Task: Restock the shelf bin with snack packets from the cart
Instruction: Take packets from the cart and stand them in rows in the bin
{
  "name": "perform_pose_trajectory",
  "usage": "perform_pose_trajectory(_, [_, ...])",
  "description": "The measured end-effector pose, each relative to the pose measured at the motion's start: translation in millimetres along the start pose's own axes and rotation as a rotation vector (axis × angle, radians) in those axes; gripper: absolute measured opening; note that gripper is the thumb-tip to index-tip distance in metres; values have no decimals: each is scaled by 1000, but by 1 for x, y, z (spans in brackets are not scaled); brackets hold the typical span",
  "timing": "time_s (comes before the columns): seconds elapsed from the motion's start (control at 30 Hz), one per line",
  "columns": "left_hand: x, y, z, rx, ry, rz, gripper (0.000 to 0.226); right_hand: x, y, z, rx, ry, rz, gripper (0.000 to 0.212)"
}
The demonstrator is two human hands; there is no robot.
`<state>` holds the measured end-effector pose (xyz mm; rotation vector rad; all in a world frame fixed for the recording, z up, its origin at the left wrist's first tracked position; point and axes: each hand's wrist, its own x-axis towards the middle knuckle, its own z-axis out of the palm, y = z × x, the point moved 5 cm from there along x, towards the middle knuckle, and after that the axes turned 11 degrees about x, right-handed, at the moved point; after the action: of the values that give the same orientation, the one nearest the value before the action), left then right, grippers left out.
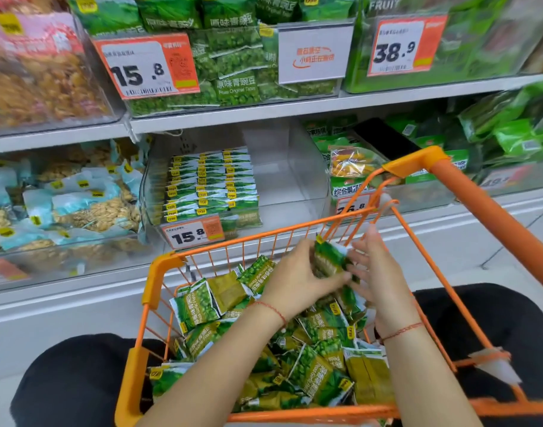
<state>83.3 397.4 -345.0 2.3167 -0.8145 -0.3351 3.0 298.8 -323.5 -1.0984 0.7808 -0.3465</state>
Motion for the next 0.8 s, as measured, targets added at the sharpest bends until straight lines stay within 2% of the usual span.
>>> perform_pose_trajectory(0.1, [5,24,-11,-49,74,35,48,-4,2,7,-58,-104,-41,20])
perform_pose_trajectory(0.2, [8,35,-4,-10,-166,170,69,0,-4,-10,82,77,-149,14])
perform_pose_trajectory(0.27, [12,28,0,85,-274,186,76,0,-9,-19,206,179,-198,13])
perform_pose_trajectory(0.37, [19,13,6,310,-225,223,56,-2,-13,-21,320,221,-264,17])
perform_pose_trajectory(0.53, [22,4,30,550,-251,385,42,-3,-13,-20,399,230,-253,13])
perform_pose_trajectory(0.67, [31,-14,42,525,-323,339,36,-2,-13,-18,382,200,-227,13])
perform_pose_trajectory(0.8, [32,-19,38,455,-297,306,35,-1,-11,-17,343,152,-208,15])
